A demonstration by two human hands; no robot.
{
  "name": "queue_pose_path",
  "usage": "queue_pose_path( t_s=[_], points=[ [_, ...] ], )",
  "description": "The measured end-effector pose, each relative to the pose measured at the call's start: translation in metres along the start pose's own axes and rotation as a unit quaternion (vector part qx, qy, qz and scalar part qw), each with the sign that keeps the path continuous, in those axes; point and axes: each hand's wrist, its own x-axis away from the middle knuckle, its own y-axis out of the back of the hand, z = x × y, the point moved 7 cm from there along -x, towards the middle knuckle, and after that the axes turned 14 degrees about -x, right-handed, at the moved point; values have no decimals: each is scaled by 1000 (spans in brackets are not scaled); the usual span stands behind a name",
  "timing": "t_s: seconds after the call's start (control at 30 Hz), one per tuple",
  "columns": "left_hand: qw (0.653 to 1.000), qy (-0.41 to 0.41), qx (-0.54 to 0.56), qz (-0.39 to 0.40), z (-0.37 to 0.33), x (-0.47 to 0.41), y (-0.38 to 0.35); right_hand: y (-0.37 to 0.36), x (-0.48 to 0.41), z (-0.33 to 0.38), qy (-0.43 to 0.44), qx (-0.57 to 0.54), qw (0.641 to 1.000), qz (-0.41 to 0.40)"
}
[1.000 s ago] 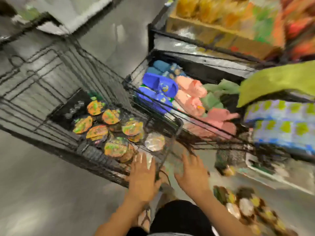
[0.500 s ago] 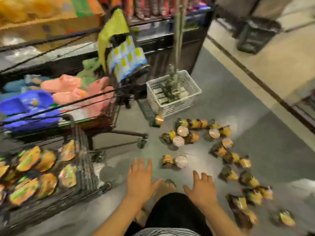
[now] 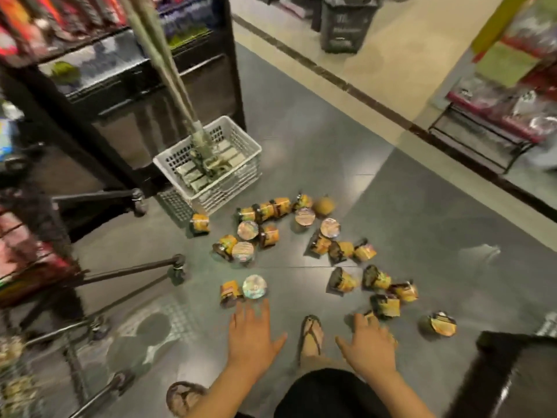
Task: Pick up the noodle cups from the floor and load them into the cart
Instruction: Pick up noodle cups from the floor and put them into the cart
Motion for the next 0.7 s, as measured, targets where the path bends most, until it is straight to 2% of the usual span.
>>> queue_pose_path(
  t_s=[0.13, 0.27, 0.53, 0.7],
  points=[
    [998, -61, -26, 16, -92, -32, 26, 58, -41, -58, -18, -1, 1000, -15],
    [998, -53, -25, -12, -131, -58, 57, 91, -70, -99, -66, -63, 996, -23],
    [999, -14, -43, 5, -106, -111, 70, 78, -98, -99, -115, -128, 985, 22],
    [1000, 5, -16, 15, -90, -154, 80, 70, -115, -79, -122, -111, 984, 67]
  ],
)
